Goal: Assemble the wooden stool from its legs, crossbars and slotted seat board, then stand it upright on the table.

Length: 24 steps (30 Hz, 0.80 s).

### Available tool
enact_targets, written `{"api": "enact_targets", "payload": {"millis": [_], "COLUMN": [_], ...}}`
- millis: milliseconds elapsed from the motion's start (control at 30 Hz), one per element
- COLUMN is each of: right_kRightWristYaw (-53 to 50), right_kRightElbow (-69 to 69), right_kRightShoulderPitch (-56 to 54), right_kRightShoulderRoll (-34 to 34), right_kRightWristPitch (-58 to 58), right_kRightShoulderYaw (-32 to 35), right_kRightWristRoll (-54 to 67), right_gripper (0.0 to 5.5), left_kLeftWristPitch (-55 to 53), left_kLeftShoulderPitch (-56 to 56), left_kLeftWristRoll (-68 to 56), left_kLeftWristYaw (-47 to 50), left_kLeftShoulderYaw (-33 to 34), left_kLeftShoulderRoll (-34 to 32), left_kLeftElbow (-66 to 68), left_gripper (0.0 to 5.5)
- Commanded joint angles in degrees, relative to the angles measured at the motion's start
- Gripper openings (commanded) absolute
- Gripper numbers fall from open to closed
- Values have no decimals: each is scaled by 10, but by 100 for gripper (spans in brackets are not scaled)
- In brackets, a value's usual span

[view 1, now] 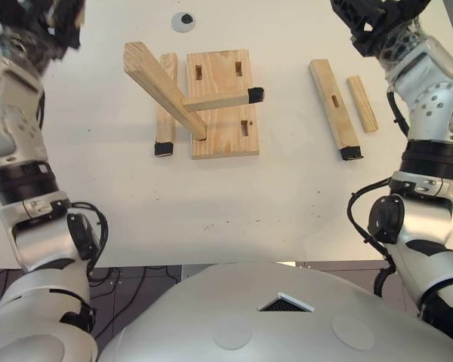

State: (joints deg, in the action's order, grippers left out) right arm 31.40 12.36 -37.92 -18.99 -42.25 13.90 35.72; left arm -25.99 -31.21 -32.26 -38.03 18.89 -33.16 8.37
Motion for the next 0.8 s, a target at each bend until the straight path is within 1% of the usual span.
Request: {"api": "enact_targets", "payload": {"millis": [33,100,200,267,300,433,600,767,800], "right_kRightWristYaw": [80,115,146,151,156,172,186,200,203], "right_kRightElbow": [18,43,98,124,129,127,150,162,164], "right_kRightShoulderPitch": [-121,-180,-253,-276,-279,-274,-291,-297,-298], "right_kRightShoulderRoll": [-18,-26,-41,-48,-53,-62,-71,-78,-79], "right_kRightWristPitch": [-116,-198,-268,-276,-281,-292,-284,-280,-279], "right_kRightShoulderYaw": [19,48,91,105,110,118,119,117,117], "right_kRightWristRoll": [110,186,263,277,284,297,291,287,287], "right_gripper": [343,343,397,429,433,433,433,358,335], "left_kLeftWristPitch": [-99,-138,-174,-182,-188,-215,-226,-223,-224], "left_kLeftShoulderPitch": [-110,-146,-163,-151,-144,-122,-98,-90,-88], "left_kLeftWristRoll": [-127,-173,-213,-218,-225,-259,-269,-267,-267], "left_kLeftWristYaw": [-32,-35,-48,-54,-54,-60,-61,-57,-58], "left_kLeftShoulderYaw": [-17,-34,-60,-71,-69,-63,-69,-73,-74], "left_kLeftShoulderRoll": [26,42,58,59,59,49,44,45,44], "left_kLeftElbow": [-85,-115,-143,-156,-164,-194,-222,-225,-225], "left_gripper": [199,199,199,199,199,199,199,199,199]}}
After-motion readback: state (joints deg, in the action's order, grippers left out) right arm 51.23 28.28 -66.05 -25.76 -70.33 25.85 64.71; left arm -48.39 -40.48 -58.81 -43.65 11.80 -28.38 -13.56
